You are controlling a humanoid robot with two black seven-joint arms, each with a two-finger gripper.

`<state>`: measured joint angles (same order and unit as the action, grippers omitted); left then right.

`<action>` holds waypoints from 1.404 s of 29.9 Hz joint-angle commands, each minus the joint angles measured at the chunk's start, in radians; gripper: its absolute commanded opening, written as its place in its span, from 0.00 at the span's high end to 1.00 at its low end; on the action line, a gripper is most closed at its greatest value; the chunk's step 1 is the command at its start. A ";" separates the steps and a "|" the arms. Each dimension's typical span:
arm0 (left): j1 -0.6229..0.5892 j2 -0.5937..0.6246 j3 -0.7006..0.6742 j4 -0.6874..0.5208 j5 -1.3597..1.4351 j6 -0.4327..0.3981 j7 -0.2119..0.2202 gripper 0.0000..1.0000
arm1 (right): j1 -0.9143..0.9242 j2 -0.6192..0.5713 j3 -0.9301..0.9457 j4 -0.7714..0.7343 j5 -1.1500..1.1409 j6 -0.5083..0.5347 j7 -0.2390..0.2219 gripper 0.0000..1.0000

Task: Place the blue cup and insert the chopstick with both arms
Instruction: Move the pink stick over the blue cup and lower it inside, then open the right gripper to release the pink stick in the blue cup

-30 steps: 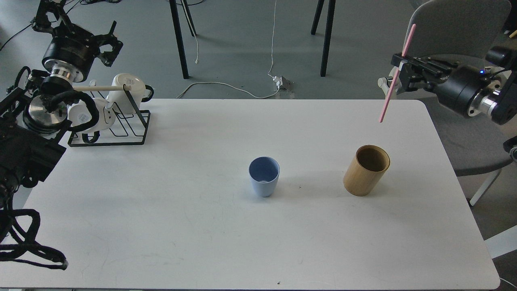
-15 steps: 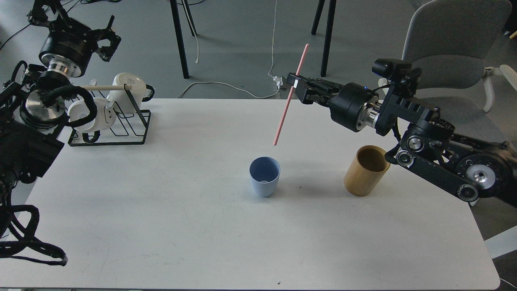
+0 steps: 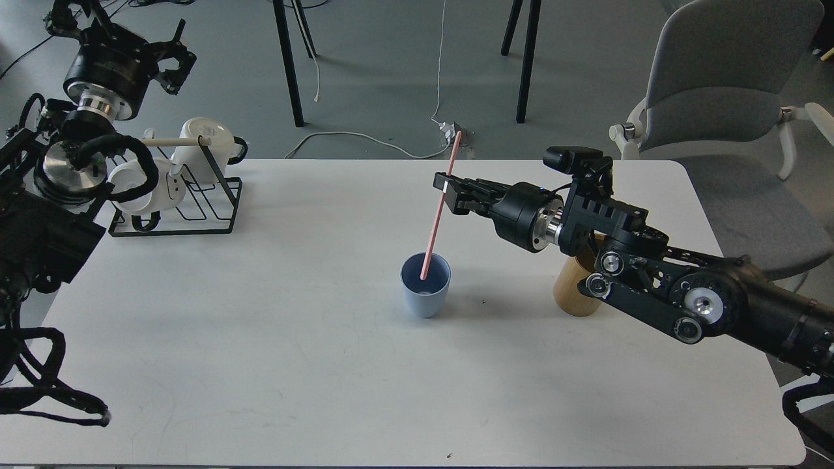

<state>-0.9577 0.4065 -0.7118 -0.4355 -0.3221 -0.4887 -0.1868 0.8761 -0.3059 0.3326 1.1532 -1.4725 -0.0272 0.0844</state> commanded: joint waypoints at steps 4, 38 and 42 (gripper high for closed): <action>0.001 -0.003 0.000 0.000 0.001 0.000 0.003 0.00 | -0.002 0.017 -0.023 -0.017 0.001 0.001 0.001 0.95; 0.000 0.000 -0.002 -0.005 0.000 0.000 -0.003 0.00 | -0.002 -0.047 0.333 0.023 0.110 0.000 0.012 0.00; 0.004 -0.005 0.000 -0.005 0.001 0.000 -0.005 0.00 | 0.000 -0.088 0.457 0.019 0.292 0.000 0.012 0.00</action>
<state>-0.9581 0.4042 -0.7130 -0.4407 -0.3220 -0.4887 -0.1909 0.8764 -0.3600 0.7036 1.1738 -1.3015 -0.0273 0.0964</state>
